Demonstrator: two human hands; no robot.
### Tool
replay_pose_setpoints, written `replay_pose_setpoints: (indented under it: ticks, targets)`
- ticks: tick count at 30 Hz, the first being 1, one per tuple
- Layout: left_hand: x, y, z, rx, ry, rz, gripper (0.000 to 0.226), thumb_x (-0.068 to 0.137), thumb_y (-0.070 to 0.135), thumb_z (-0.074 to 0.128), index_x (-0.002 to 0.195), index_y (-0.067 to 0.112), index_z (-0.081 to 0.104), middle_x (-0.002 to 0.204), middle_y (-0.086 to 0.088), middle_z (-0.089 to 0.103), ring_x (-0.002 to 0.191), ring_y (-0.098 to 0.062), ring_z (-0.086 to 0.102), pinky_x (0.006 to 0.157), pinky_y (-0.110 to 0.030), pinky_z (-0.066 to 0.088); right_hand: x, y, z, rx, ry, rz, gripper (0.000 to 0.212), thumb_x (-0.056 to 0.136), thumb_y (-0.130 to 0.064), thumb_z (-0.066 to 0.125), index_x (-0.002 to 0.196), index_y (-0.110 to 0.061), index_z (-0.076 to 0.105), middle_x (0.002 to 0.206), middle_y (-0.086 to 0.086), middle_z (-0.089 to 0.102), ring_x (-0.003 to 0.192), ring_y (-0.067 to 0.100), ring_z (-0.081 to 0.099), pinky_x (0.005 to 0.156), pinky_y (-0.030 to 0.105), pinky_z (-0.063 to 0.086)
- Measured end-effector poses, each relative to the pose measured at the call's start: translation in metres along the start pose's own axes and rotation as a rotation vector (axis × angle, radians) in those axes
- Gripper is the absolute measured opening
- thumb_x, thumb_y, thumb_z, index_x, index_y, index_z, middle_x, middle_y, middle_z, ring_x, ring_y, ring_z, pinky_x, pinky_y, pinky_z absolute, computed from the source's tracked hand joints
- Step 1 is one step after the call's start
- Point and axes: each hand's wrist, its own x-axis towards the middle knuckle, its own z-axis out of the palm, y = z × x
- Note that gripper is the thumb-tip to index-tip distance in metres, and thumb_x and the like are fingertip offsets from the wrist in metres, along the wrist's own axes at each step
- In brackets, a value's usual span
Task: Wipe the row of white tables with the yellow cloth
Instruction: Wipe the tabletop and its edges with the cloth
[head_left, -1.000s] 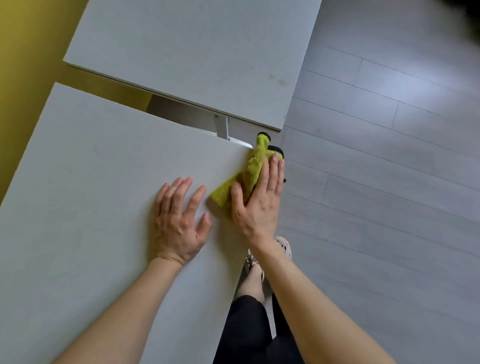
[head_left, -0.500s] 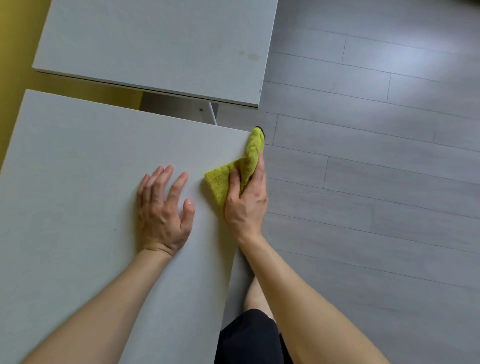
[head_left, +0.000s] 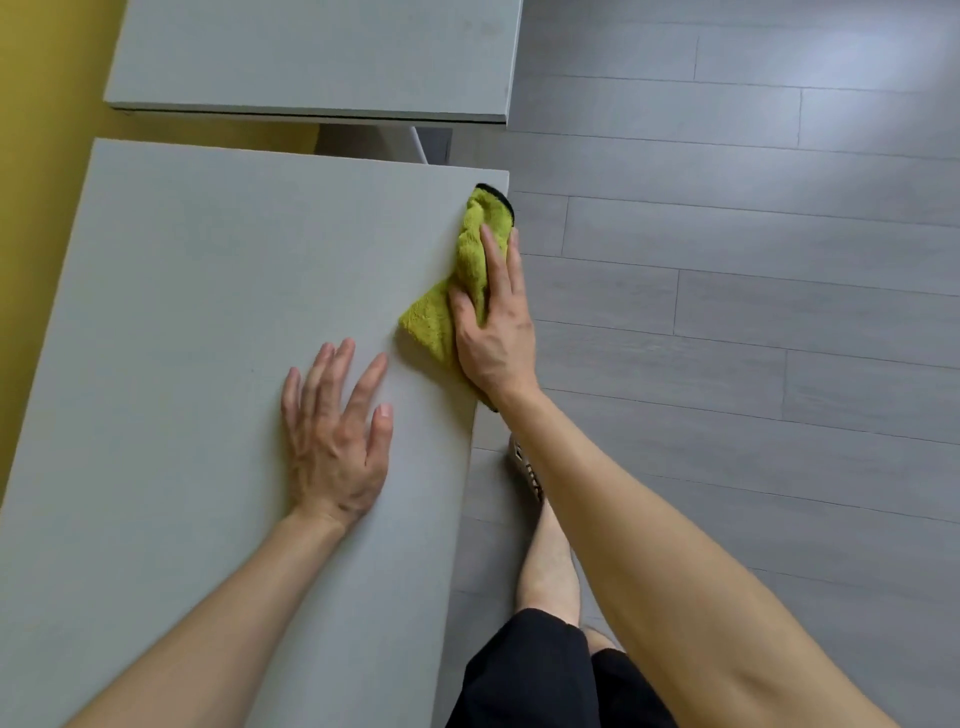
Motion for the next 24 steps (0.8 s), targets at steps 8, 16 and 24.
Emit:
replay_pose_setpoints:
  ticks: [8, 16, 24]
  targets:
    - [-0.005, -0.006, 0.005, -0.028, 0.010, 0.047, 0.058, 0.109, 0.042, 0.035, 0.161, 0.024, 0.053, 0.174, -0.010, 0.038, 0.164, -0.031, 0.033, 0.130, -0.066, 0.022, -0.071, -0.025, 0.012, 0.145, 0.096, 0.291, 0.036, 0.108, -0.053, 0.059, 0.140, -0.038, 0.058, 0.151, -0.008, 0.058, 0.139, 0.008, 0.052, 0.121, 0.035, 0.041]
    - [-0.006, -0.007, 0.006, -0.094, 0.044, 0.037, 0.059, 0.109, 0.039, 0.030, 0.158, 0.023, 0.057, 0.173, -0.008, 0.041, 0.163, -0.028, 0.033, 0.130, -0.064, 0.022, -0.016, -0.006, 0.004, -0.063, 0.127, 0.310, 0.073, 0.101, -0.057, 0.069, 0.155, -0.019, 0.038, 0.141, 0.007, 0.063, 0.130, 0.037, 0.062, 0.106, 0.039, 0.047]
    - [-0.006, -0.008, 0.010, -0.059, 0.043, 0.055, 0.059, 0.108, 0.041, 0.033, 0.159, 0.021, 0.056, 0.174, -0.010, 0.040, 0.163, -0.031, 0.033, 0.130, -0.066, 0.023, -0.086, -0.008, 0.022, -0.004, 0.164, 0.172, 0.079, 0.104, -0.026, 0.065, 0.172, -0.029, 0.026, 0.171, -0.002, 0.041, 0.148, 0.014, 0.043, 0.115, 0.021, 0.033]
